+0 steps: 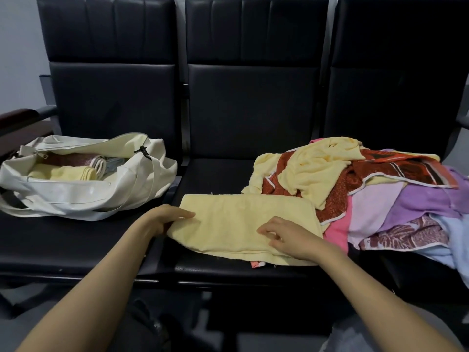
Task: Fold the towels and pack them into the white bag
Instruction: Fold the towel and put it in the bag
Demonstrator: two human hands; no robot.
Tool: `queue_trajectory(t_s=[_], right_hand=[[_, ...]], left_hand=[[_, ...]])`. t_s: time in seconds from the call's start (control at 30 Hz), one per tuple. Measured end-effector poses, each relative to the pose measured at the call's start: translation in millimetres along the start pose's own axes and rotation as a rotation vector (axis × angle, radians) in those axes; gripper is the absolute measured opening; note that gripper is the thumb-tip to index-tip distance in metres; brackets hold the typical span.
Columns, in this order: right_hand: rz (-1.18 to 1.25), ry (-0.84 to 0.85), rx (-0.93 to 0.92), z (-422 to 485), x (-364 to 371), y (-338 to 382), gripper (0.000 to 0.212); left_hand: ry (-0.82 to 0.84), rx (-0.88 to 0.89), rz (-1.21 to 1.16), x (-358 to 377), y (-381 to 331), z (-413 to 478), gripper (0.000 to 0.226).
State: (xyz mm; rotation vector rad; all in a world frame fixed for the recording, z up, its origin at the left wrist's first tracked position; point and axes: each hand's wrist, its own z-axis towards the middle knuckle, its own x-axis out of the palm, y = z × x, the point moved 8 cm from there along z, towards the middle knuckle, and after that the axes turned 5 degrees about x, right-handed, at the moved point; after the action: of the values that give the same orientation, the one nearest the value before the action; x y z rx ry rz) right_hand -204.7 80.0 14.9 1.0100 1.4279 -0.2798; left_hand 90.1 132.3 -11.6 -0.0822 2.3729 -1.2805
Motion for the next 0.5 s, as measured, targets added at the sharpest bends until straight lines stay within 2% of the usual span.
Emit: queue_trajectory(t_s=[0.13, 0.27, 0.33, 0.5], right_hand=[[-0.024, 0.065, 0.050, 6.9, -2.4, -5.9, 0.047], [-0.052, 0.155, 0.098, 9.0, -1.9, -15.0, 0.053], [-0.078, 0.181, 0.103, 8.6, 0.2, -18.5, 0.054], [-0.064, 0.108, 0.114, 8.2, 1.9, -24.9, 0.054]], left_hand=[[0.029, 0.067, -0.006, 3.4, -7.8, 5.0, 0.037], [0.119, 0.171, -0.102, 10.3, -26.9, -1.7, 0.059], [0.165, 0.255, -0.103, 18.6, -45.2, -14.4, 0.059], [0.263, 0.455, -0.098, 59.7, -94.4, -46.9, 0.048]])
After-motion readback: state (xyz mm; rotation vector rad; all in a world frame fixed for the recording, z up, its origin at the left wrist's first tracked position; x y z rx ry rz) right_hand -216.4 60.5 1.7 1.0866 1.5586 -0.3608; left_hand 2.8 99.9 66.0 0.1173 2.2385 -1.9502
